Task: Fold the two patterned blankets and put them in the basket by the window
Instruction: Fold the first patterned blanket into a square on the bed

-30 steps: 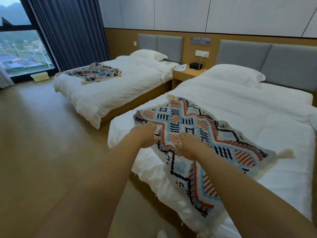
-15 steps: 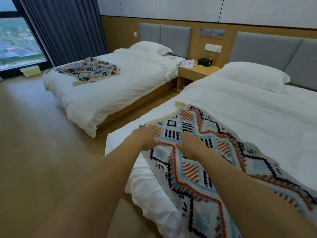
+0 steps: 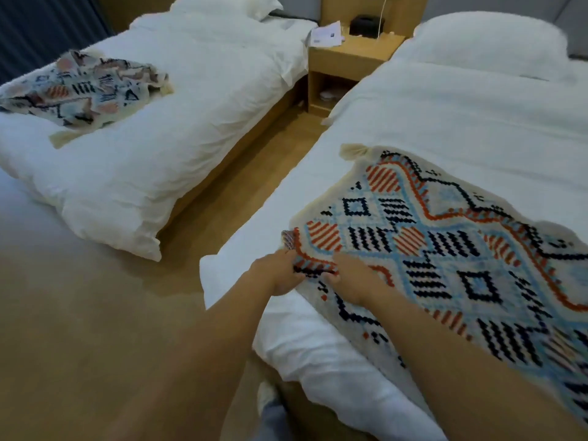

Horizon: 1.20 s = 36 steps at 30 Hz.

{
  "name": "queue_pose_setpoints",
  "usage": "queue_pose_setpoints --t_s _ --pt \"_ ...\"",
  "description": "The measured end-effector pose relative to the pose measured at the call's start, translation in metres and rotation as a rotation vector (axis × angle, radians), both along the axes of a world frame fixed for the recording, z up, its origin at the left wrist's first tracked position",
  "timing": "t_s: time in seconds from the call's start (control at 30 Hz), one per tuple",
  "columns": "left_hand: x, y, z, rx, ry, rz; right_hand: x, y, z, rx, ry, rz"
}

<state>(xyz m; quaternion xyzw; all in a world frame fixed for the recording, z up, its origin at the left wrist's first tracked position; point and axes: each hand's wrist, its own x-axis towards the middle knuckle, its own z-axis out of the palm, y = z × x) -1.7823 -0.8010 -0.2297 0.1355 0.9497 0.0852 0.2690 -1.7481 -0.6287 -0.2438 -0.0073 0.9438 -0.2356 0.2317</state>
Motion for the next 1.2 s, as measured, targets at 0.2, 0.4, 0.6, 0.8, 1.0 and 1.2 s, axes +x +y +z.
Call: queue_pose_setpoints --t_s 0.2,0.4,0.6,0.8,1.0,1.2 --pt "-0.063 -0.047 -0.084 -0.038 -0.099 -0.100 -0.041 -0.065 -0.066 -0.056 -0.062 -0.102" --pt "-0.114 -0.046 -0.148 0.128 -0.051 0.027 -0.074 -0.090 -0.117 -0.001 -0.031 -0.174" --pt "-0.142 -0.017 -0.188 0.530 -0.323 0.448 -0.095 -0.107 -0.159 0.015 -0.119 -0.295" --pt "-0.139 -0.022 -0.199 0.671 -0.334 0.496 -0.097 -0.116 -0.176 0.078 -0.032 -0.380" --pt "-0.124 -0.098 -0.180 0.529 0.146 0.281 -0.088 -0.151 -0.164 -0.024 0.260 -0.236" --pt "-0.091 -0.169 -0.202 0.009 0.126 -0.010 -0.077 -0.186 -0.182 0.128 -0.163 0.129"
